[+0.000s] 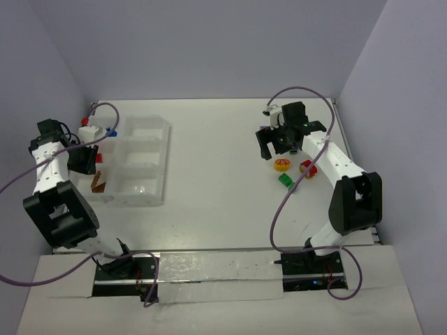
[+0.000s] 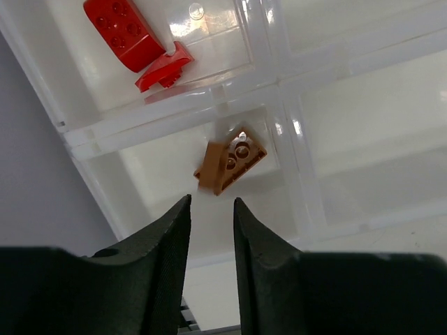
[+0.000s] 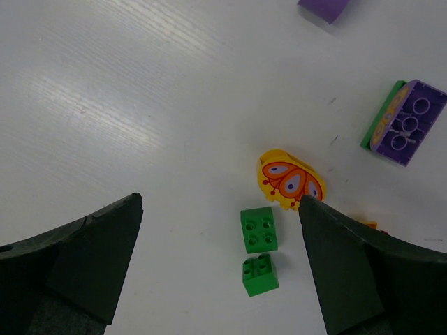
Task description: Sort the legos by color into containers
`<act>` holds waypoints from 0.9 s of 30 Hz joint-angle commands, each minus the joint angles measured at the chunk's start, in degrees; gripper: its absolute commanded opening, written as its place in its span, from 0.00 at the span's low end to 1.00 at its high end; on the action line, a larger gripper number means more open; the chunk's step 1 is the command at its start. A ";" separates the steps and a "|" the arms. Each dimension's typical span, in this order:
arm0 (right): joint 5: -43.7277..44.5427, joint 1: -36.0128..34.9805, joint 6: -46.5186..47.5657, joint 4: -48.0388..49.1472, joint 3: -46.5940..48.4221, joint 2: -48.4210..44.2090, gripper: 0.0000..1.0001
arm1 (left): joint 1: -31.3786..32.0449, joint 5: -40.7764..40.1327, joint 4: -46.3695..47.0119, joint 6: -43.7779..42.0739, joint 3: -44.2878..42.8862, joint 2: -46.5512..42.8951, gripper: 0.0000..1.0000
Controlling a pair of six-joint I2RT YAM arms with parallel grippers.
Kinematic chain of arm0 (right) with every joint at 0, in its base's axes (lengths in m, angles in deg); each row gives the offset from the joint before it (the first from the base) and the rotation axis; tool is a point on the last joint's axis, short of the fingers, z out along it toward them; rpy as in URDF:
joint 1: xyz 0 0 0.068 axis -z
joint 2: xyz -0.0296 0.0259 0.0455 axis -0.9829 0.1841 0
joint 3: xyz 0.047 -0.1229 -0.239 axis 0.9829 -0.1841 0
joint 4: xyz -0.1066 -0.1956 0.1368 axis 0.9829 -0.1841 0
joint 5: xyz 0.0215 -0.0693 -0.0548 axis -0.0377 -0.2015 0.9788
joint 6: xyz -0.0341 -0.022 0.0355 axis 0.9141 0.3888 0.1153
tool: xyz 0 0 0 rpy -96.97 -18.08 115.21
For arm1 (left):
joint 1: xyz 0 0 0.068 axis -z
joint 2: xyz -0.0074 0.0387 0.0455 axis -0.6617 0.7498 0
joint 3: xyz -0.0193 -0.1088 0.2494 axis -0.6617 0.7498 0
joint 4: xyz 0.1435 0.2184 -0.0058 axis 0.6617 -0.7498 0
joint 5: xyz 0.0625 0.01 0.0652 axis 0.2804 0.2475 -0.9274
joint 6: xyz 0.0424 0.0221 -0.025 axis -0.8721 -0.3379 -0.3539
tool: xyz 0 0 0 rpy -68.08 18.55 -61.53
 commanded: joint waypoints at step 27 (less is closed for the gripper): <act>13.91 15.97 12.67 -8.97 0.91 5.97 0.89 | 22.42 7.54 7.87 16.34 -15.87 -2.27 0.60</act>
